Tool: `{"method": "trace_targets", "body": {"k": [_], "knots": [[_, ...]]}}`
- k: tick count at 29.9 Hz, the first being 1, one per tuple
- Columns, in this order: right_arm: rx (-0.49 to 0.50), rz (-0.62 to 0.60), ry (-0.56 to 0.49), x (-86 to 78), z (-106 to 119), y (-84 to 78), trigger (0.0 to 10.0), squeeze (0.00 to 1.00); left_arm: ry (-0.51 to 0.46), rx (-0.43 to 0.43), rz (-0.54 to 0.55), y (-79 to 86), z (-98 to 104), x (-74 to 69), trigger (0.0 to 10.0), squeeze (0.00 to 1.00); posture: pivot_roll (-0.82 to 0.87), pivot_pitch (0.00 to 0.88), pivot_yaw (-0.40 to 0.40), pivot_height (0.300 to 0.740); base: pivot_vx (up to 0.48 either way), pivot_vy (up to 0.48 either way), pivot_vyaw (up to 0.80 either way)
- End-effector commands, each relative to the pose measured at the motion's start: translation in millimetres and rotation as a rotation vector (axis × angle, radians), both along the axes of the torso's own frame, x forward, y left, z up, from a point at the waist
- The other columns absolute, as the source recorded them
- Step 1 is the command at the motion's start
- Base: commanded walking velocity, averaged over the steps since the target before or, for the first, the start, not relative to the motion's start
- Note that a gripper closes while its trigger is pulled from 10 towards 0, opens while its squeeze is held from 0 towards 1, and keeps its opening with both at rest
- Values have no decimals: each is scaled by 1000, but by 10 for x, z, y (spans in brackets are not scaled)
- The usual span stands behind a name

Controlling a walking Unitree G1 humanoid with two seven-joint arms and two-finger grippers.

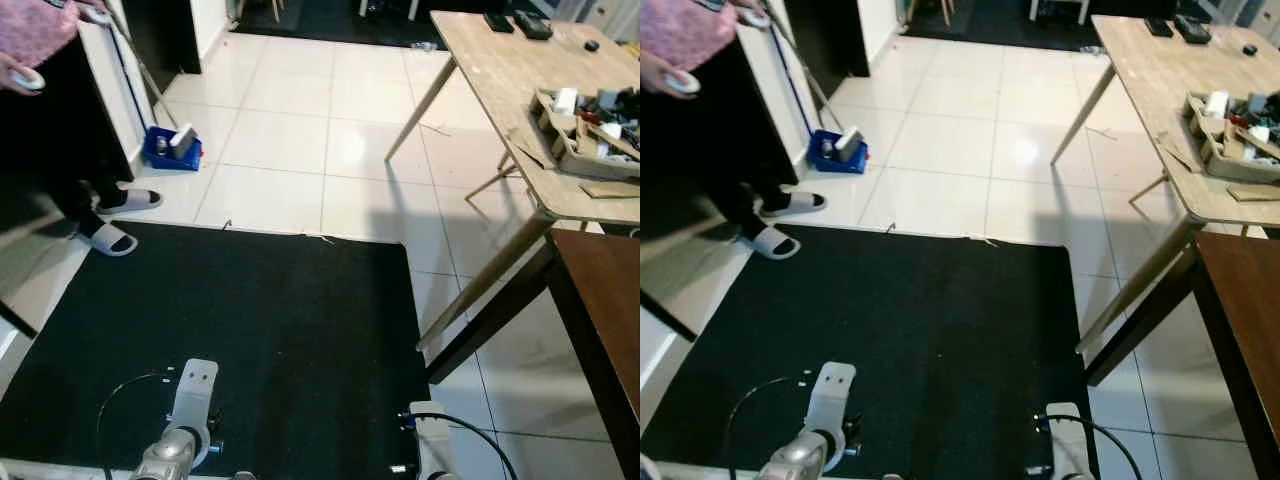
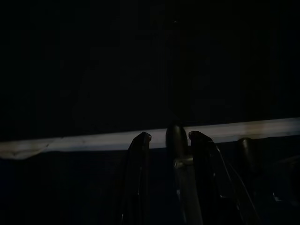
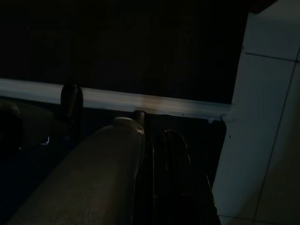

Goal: Picking trash to rubbish bin

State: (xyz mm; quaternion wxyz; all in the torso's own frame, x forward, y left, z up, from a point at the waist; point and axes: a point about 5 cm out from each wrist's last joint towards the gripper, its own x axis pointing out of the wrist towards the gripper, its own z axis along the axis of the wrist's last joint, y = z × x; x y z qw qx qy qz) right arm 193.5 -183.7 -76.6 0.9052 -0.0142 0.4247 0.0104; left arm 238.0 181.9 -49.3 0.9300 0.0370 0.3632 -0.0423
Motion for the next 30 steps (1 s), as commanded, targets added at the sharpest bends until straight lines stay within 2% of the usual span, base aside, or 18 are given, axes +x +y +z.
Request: {"method": "trace_targets", "body": {"k": [1, 30], "knots": [[-2, -13, 29, -76, -38, -28, 10000, 0, 21, -18, 2, -37, -49, -66, 10000, 0, 20, 170, -20, 740, 401, 0, 0], [14, -8, 37, -105, -52, -14, 10000, 0, 27, -20, 2, -22, -63, -93, 10000, 0, 23, 174, -20, 740, 390, 0, 0]]}}
